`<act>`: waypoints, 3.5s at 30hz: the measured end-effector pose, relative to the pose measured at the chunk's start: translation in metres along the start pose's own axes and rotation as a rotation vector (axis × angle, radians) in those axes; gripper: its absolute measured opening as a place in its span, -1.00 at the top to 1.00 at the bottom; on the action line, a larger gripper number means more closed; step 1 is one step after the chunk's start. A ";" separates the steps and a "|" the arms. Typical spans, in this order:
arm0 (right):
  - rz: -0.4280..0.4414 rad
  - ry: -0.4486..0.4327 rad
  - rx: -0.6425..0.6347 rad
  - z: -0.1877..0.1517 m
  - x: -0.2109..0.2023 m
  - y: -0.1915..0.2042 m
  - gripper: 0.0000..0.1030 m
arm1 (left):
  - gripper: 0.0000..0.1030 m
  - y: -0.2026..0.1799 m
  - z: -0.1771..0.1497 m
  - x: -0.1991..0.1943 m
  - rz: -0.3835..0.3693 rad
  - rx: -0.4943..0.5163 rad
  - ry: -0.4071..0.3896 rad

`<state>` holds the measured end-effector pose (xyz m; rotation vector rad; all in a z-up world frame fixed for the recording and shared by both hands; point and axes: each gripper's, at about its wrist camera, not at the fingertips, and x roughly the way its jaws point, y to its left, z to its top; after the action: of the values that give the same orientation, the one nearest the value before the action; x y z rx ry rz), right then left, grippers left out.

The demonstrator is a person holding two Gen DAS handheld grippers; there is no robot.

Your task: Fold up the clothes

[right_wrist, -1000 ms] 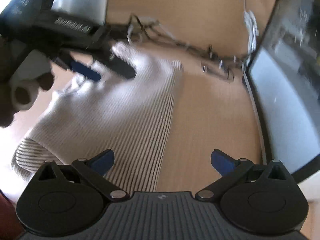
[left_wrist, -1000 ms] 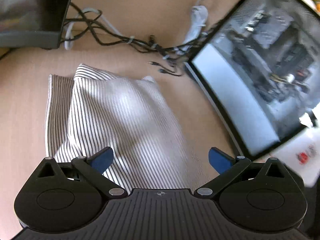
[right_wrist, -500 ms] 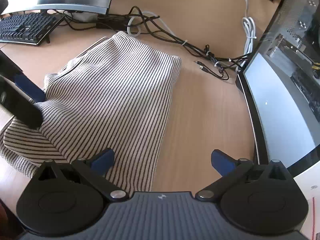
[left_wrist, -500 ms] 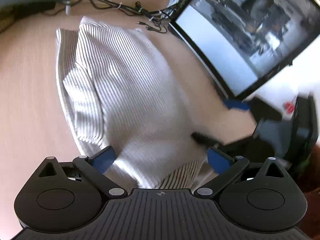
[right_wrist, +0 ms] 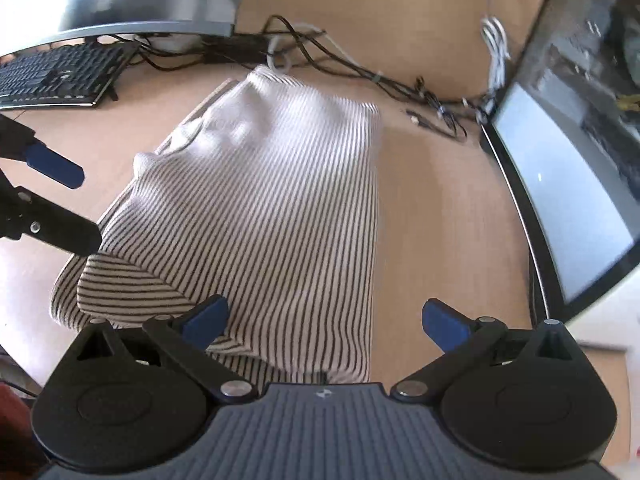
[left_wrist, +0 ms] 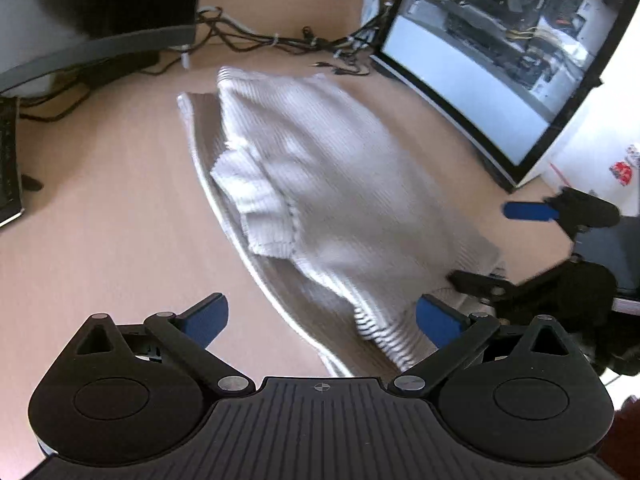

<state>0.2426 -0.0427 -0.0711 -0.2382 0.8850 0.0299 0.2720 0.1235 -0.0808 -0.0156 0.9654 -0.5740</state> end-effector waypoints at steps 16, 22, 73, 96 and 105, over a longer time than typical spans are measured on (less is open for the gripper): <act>0.039 -0.098 -0.154 0.010 -0.057 -0.002 -1.00 | -1.00 -0.018 -0.015 -0.013 0.106 0.011 -0.074; 0.061 -0.055 -0.219 -0.011 -0.045 -0.017 0.11 | -1.00 -0.020 -0.014 -0.022 0.183 -0.075 -0.090; 0.345 -0.188 -0.622 -0.032 -0.039 0.037 -0.45 | -1.00 -0.018 -0.044 -0.039 0.252 -0.203 -0.001; 0.438 -0.076 -0.190 0.004 -0.018 -0.010 -0.21 | -1.00 -0.048 -0.028 0.011 0.282 -0.015 0.014; 0.119 -0.280 -0.520 -0.037 -0.018 0.031 -0.60 | -1.00 -0.026 -0.009 0.010 0.145 -0.244 0.012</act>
<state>0.1996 -0.0195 -0.0857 -0.6497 0.5974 0.3987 0.2573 0.0986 -0.0870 -0.1585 1.0346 -0.3213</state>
